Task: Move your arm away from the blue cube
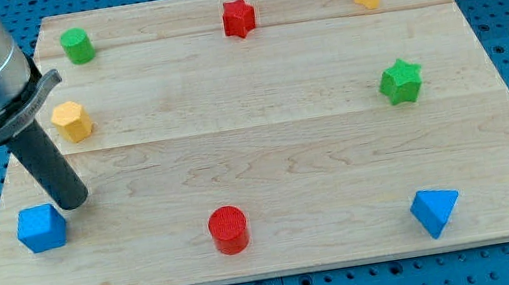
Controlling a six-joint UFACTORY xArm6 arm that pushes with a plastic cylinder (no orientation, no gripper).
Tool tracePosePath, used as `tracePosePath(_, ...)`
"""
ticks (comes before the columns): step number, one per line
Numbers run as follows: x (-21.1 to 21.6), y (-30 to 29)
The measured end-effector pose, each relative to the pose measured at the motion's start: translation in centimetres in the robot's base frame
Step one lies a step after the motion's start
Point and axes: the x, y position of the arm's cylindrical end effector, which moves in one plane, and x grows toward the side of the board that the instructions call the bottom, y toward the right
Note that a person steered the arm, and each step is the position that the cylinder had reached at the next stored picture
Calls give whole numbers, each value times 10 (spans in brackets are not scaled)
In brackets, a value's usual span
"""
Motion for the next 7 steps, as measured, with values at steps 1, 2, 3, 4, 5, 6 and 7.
tracePosePath(1,-11,0)
tracePosePath(2,-14,0)
tracePosePath(3,-14,0)
tracePosePath(4,-17,2)
tracePosePath(5,-17,14)
tracePosePath(6,-17,29)
tracePosePath(7,-17,36)
